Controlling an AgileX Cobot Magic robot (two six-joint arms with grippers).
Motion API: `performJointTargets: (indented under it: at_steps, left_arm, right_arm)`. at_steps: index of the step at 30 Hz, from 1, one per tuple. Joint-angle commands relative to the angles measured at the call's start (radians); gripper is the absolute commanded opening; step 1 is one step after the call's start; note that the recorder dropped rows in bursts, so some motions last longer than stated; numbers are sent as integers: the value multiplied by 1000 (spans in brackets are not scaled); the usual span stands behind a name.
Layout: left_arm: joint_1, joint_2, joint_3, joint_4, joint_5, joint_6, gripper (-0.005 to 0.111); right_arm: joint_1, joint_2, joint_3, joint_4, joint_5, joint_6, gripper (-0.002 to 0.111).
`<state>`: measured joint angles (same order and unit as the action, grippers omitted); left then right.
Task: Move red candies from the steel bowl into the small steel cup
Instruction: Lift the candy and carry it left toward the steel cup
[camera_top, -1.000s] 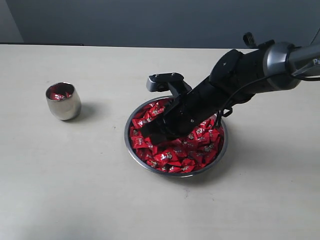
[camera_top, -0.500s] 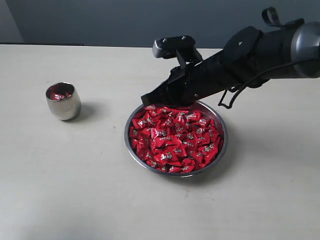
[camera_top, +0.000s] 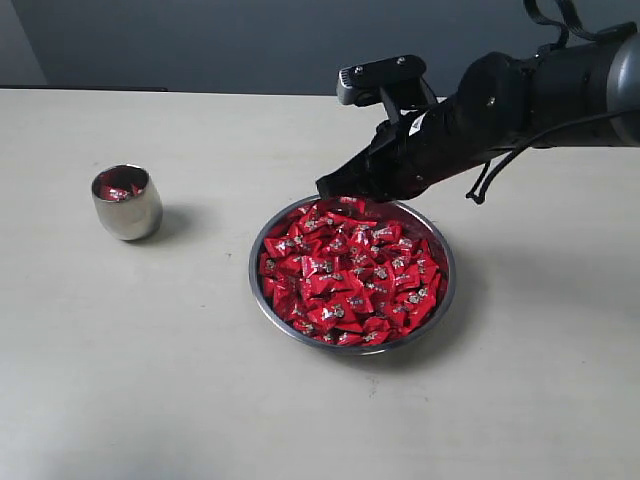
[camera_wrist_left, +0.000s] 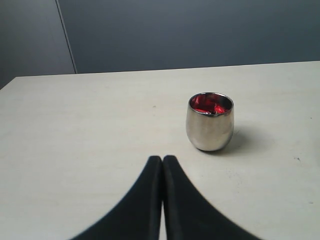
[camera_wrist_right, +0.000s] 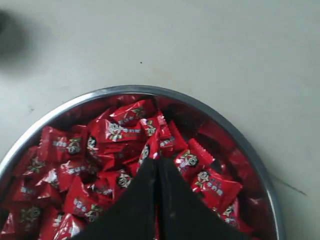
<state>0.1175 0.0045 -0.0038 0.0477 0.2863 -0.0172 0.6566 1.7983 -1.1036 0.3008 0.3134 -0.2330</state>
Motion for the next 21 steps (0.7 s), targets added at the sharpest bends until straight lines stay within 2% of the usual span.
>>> performJointTargets:
  at_steps: [1,11,21]
  left_arm:
    - [1,-4,4,-2,-2,-2,0]
    - [1,-4,4,-2,-2,-2,0]
    - [1,-4,4,-2,-2,-2,0]
  right_arm:
    - [-5,-9,2,-61,-62,52,-1]
    - [11,-3,-2,-25,-313,54,-1]
    - [87,116,-223,-91,-287,50,-1]
